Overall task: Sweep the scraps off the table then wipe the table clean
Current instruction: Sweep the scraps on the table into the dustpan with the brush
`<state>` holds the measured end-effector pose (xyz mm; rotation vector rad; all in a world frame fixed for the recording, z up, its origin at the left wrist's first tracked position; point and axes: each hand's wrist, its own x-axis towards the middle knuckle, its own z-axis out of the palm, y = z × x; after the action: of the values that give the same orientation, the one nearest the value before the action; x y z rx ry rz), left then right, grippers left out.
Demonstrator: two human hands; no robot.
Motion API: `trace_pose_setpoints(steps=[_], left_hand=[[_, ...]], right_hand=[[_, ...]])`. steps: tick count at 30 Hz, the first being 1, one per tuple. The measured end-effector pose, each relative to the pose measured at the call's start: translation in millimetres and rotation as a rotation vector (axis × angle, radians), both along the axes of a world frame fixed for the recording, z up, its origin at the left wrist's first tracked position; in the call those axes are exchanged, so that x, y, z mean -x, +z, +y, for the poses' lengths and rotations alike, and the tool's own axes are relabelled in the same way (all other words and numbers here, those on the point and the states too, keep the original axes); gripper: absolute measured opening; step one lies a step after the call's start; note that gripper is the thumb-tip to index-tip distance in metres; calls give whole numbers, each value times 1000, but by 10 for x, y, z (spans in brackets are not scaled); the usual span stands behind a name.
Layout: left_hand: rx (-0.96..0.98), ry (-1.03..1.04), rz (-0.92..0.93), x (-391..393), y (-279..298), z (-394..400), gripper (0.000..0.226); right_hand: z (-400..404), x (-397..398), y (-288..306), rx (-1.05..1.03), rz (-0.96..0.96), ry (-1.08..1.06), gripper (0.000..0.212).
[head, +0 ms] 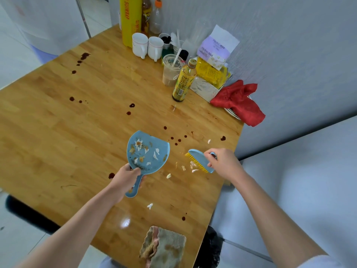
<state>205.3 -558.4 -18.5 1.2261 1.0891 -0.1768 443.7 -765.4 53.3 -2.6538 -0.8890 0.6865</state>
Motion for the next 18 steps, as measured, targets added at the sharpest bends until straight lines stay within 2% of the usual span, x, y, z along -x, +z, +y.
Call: trace_pose_setpoints(steps=[5, 8, 13, 18], left_hand=[[-11, 49, 3, 83, -25, -41, 18], [-9, 53, -1, 143, -43, -55, 18], [-2, 80, 6, 238, -84, -93, 18], [1, 117, 37, 345, -87, -160, 18]], right_hand=[[-169, -446, 136, -64, -171, -185, 20], [-60, -688, 98, -42, -216, -203, 25], [185, -589, -19, 53, -158, -134, 30], [167, 34, -127, 4, -60, -5, 26]])
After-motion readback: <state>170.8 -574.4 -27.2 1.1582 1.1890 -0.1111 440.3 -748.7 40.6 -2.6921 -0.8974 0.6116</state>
